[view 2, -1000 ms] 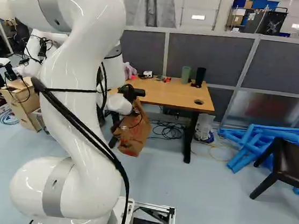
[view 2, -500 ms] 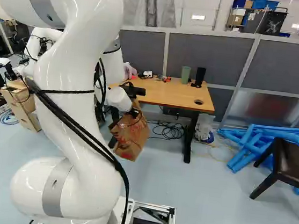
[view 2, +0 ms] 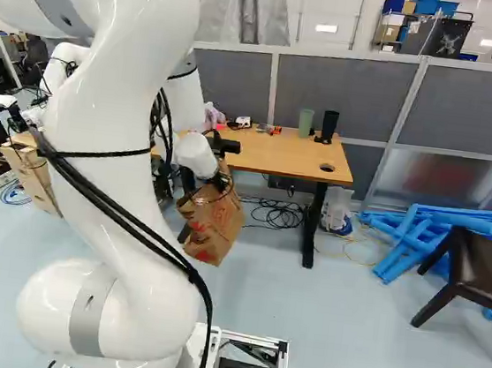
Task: Pick up the bag on the ground and place it on the table
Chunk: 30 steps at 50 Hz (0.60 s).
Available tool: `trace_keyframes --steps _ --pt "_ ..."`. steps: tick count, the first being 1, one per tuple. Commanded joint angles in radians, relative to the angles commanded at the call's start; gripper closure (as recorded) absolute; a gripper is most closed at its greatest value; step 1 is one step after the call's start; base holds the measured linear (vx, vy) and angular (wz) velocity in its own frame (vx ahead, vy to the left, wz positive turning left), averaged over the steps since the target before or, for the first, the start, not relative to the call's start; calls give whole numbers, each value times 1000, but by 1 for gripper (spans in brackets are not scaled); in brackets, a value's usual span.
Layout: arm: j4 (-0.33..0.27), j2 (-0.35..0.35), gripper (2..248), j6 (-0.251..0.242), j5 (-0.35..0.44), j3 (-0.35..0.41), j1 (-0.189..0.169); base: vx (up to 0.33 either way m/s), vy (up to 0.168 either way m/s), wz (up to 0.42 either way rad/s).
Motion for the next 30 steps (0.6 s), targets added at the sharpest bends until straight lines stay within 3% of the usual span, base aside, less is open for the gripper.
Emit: trace_keyframes --steps 30 --pt "0 50 225 0 -31 -33 -16 0 0 0"
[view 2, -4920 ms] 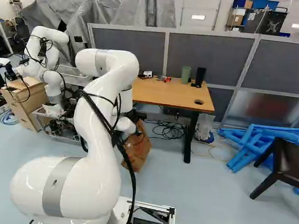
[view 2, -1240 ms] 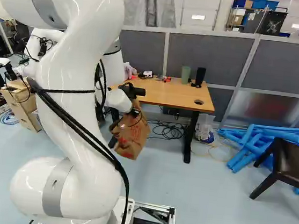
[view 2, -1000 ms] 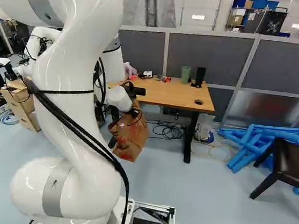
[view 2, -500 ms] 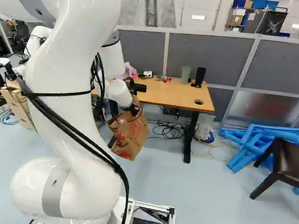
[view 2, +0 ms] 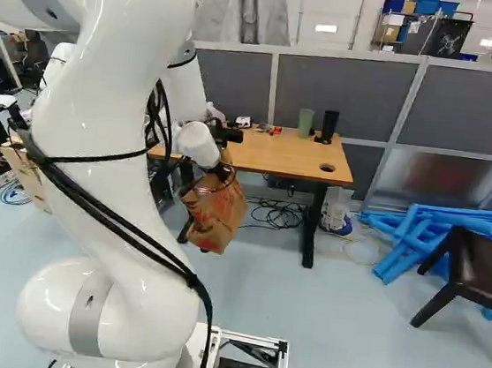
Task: Pick up the bag on the ground and place it on the table
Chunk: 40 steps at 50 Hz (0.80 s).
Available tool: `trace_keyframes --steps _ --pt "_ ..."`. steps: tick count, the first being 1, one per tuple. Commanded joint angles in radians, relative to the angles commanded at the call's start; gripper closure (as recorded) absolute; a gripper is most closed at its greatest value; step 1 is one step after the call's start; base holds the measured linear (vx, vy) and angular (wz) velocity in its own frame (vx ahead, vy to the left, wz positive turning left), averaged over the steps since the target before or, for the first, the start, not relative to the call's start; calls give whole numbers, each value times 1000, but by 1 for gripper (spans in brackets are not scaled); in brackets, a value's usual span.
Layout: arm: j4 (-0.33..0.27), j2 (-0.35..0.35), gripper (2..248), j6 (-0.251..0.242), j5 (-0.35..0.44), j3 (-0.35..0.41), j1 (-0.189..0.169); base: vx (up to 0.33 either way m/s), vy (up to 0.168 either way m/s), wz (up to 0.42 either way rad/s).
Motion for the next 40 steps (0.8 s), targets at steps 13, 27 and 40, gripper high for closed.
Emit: trace_keyframes --steps 13,27,40 --pt "0 26 225 0 -17 -8 -4 0 0 0" --pt "0 71 225 0 -18 5 -5 0 0 0" --pt "0 113 225 0 -20 15 -5 0 0 0"
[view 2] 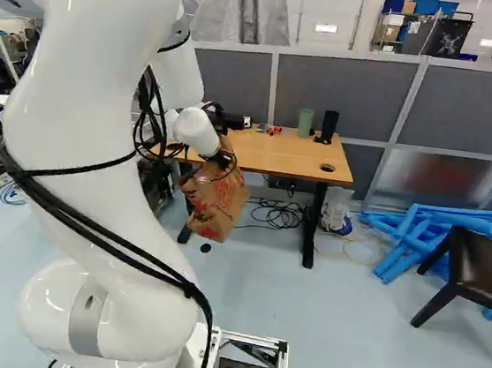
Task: Pick up the bag on the ground and place it on the table
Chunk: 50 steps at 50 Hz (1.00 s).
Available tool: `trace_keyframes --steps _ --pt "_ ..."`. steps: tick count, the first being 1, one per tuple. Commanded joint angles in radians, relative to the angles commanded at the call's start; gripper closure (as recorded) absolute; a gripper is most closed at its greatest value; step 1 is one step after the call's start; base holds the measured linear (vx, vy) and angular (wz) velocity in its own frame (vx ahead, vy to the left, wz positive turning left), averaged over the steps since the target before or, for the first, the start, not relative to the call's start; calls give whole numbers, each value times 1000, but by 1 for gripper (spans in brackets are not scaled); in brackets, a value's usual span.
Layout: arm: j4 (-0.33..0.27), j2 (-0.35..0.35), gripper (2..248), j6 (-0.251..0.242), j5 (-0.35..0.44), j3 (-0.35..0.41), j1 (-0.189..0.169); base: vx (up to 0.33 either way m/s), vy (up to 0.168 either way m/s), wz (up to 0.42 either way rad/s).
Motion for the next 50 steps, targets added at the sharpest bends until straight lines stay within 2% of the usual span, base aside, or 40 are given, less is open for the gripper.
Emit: trace_keyframes --steps 16,50 --pt "0 26 225 0 -83 -15 -2 0 0 0" --pt "0 27 225 0 -391 -114 -11 0 0 0"
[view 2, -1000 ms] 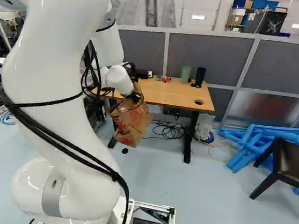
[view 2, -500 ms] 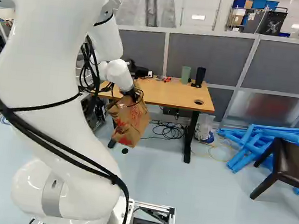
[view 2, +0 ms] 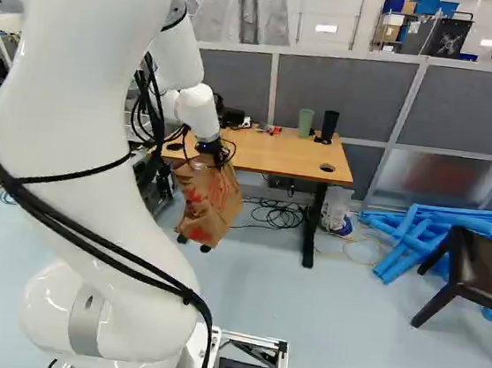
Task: Pick up the bag on the ground and place it on the table
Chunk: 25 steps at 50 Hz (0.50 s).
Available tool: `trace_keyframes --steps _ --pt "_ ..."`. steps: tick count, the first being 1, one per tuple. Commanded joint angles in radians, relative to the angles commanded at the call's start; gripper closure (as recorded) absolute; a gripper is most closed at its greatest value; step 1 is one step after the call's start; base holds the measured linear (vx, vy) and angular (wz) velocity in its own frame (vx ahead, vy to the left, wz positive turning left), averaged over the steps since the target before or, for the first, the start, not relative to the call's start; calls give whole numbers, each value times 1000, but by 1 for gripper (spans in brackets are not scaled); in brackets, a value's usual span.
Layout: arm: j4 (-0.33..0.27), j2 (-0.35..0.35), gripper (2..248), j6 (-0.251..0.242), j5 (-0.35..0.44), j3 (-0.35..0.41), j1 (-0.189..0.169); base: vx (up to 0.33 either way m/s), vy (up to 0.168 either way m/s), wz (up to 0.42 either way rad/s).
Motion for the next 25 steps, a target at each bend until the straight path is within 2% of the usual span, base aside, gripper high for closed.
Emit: trace_keyframes --steps 13,25 --pt "0 -9 225 0 -114 -51 -4 0 0 0" --pt "0 -11 225 0 -133 -89 -7 0 0 0"
